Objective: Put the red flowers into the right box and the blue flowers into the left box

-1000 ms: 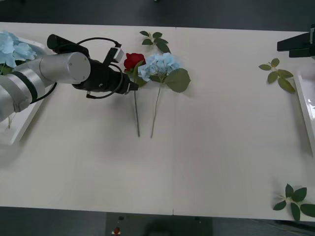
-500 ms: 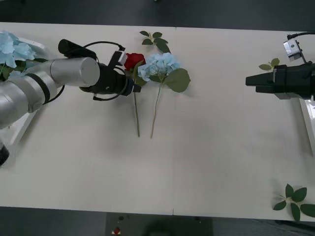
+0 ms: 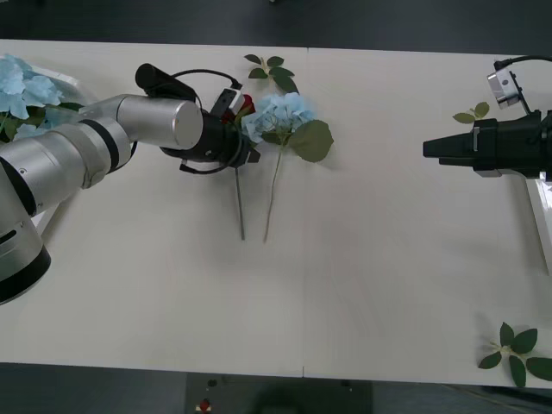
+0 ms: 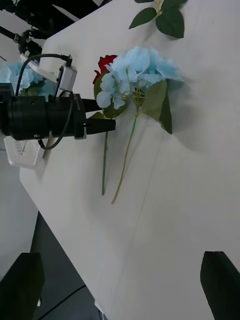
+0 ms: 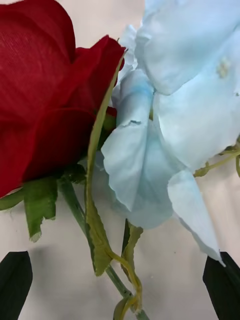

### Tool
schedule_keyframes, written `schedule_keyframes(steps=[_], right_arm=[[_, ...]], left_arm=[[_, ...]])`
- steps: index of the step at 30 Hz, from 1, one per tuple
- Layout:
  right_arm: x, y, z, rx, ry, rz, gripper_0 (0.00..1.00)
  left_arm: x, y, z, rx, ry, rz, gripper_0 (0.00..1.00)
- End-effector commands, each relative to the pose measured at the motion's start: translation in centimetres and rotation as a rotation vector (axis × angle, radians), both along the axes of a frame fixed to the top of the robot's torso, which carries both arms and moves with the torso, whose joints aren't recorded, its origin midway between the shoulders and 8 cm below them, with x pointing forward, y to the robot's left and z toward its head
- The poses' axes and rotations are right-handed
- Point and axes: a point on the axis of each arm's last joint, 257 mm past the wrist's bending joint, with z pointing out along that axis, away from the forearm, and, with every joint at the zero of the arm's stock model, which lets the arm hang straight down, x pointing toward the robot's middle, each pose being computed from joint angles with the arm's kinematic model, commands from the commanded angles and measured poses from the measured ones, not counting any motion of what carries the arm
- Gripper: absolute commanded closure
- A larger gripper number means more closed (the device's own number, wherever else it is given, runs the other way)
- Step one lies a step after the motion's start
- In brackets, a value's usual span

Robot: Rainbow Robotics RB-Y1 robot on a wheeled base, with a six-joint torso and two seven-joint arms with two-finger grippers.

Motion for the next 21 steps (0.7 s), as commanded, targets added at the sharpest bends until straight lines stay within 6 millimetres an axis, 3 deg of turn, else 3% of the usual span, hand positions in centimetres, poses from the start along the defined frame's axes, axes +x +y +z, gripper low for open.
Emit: schedule_keyframes(steps=[1, 11, 13, 14, 15, 21], right_arm=[[0.5, -0.5, 2.3, -0.011, -0.054, 0.002, 0.08], [0.5, -0.5, 2.3, -0.011, -0.054, 0.002, 0.08], [0.5, -0.5, 2.3, -0.011, -0.054, 0.002, 0.08], [0.5, -0.5, 2.3, -0.011, -0.054, 0.002, 0.08], [0.5, -0.5, 2.3, -0.011, -0.054, 0.002, 0.08], [0.5, -0.5, 2.3, -0.011, -0.054, 0.002, 0.09]], left_arm=[[0.6, 0.2, 0.7, 0.038, -0.036, -0.004, 0.0], [0.4, 1.5, -1.1, 0.113, -0.054, -0.023, 0.0], [0.4, 1.4, -1.0, 0.113, -0.056, -0.025, 0.42], [0.4, 1.5, -1.0, 0.116, -0.057, -0.026, 0.96], [0.5, 1.4, -1.0, 0.117, -0.06, -0.027, 1.0], [0.4, 1.4, -1.0, 0.12, -0.061, -0.03, 1.0]])
